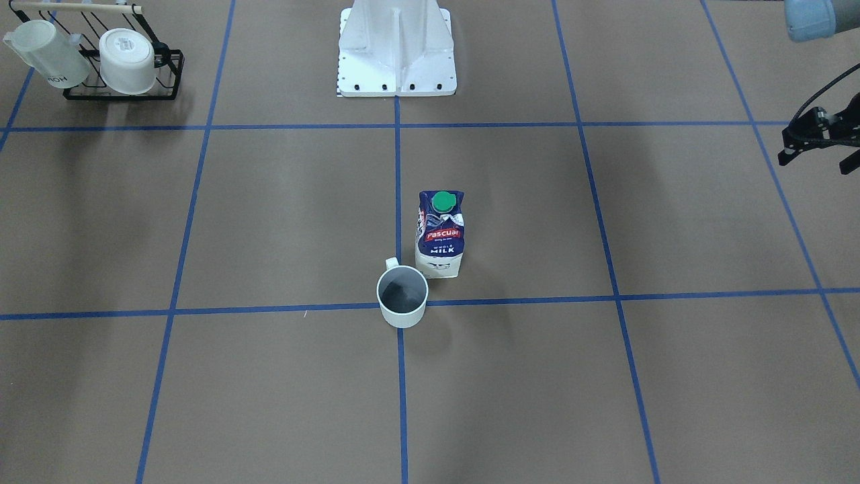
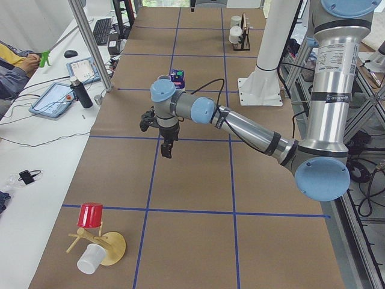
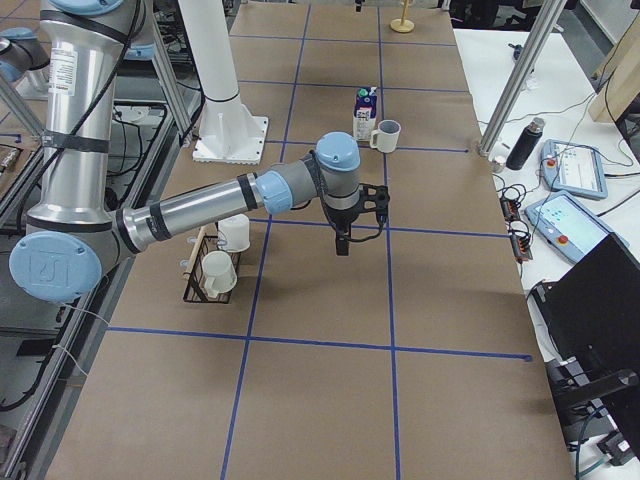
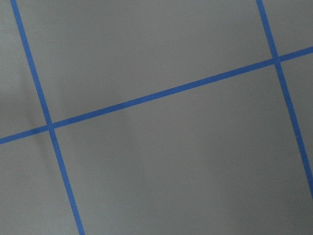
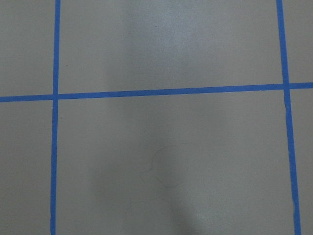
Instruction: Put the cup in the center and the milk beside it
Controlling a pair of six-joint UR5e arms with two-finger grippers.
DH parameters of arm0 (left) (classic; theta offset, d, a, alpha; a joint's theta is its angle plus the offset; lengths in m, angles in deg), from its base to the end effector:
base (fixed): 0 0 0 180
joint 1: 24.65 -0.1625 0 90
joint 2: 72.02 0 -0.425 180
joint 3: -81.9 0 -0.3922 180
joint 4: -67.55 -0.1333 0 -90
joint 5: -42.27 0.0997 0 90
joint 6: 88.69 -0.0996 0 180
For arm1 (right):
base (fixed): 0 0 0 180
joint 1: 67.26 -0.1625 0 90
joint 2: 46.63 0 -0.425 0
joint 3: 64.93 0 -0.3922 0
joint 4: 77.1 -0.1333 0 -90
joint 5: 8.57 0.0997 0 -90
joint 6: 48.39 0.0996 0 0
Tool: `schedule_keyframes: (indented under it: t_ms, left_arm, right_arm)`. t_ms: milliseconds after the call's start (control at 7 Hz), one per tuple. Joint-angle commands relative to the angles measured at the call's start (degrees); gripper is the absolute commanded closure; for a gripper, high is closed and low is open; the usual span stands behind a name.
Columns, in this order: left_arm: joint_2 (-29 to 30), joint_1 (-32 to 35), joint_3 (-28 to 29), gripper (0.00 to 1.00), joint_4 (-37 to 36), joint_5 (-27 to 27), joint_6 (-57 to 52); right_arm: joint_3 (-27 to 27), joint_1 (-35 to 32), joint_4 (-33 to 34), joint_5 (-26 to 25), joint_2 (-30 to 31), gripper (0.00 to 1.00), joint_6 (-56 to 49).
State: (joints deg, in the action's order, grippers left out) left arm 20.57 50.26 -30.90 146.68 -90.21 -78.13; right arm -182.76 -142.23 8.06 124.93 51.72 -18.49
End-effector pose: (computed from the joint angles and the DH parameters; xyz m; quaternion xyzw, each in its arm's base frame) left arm 0.0634 -0.4888 0.4650 0.0351 0.3766 0.0823 0.9221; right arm -0.0486 -0.4308 0.4770 0.0424 -0.4095 0.0401 0.9104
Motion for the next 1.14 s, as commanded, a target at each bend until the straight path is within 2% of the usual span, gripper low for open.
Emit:
schedule_keyframes:
  t_ms: [0, 286, 714, 857, 1000]
  left_arm:
    - [0.0, 0.0, -0.7, 0.01, 0.2, -0.4, 3.7]
    - [0.0, -0.1, -0.4, 0.01, 3.4, -0.3, 6.8]
    - [-0.1, -0.2, 0.9, 0.01, 9.8, -0.4, 14.0]
    - [-2.9, -0.2, 0.7, 0.01, 10.9, -0.3, 11.7]
    - [-8.3, -0.2, 1.4, 0.01, 18.1, -0.3, 5.7]
  right_arm:
    - [0.0, 0.0, -0.1, 1.2, 0.0, 0.0, 0.1]
    - [-0.2, 0.0, -0.2, 1.0, 0.0, 0.0, -0.6]
    - [-0.5, 2.4, 0.0, -1.9, -0.5, 0.0, -4.2]
    - [-0.7, 2.3, 0.0, -1.9, -0.6, 0.0, -4.5]
    - [-0.9, 2.3, 0.3, -1.8, -0.6, 0.0, -7.6]
